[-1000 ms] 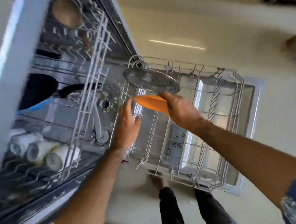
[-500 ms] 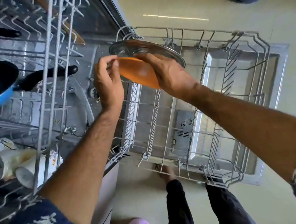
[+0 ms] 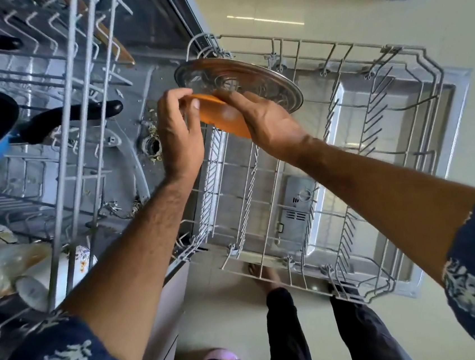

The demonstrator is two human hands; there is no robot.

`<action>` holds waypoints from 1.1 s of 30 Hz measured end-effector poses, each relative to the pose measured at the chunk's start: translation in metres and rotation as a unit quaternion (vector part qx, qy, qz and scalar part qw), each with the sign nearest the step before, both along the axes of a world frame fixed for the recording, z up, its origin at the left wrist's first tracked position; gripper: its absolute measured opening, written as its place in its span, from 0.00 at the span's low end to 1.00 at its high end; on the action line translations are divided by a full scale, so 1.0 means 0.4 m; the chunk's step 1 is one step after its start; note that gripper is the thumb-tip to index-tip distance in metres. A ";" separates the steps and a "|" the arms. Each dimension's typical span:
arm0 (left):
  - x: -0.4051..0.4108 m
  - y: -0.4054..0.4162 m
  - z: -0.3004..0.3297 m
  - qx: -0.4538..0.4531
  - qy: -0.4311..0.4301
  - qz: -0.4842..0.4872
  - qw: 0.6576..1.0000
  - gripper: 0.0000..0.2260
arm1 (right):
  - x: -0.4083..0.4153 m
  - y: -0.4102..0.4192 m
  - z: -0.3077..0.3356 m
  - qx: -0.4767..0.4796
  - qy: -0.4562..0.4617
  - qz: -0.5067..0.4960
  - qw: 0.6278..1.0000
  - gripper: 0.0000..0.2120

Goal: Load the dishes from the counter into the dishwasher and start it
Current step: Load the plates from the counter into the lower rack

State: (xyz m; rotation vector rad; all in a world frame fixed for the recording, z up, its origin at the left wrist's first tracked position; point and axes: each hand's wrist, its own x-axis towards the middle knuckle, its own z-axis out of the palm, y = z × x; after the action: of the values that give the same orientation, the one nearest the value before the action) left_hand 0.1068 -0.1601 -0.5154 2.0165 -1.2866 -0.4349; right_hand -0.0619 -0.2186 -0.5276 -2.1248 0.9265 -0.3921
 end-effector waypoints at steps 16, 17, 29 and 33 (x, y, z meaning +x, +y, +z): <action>-0.009 0.064 -0.016 0.217 -0.076 -0.124 0.965 0.37 | -0.042 0.024 -0.015 0.060 0.129 0.012 0.990 0.22; -0.019 0.081 -0.004 0.221 -0.087 -0.131 0.962 0.37 | -0.055 0.028 -0.008 0.070 0.129 0.012 0.989 0.25; -0.236 0.445 0.277 0.384 -0.196 -0.183 0.884 0.34 | -0.233 0.284 0.285 -0.027 0.230 0.201 0.952 0.37; -0.329 0.624 0.449 0.382 -0.201 -0.143 0.891 0.34 | -0.234 0.419 0.448 -0.064 0.241 0.264 0.932 0.39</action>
State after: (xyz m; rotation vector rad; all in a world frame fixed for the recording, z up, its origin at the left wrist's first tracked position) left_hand -0.0247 0.0896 -0.3359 2.6668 -1.8921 -0.7869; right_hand -0.1555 -0.0511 -0.3483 -2.5342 0.5449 0.3682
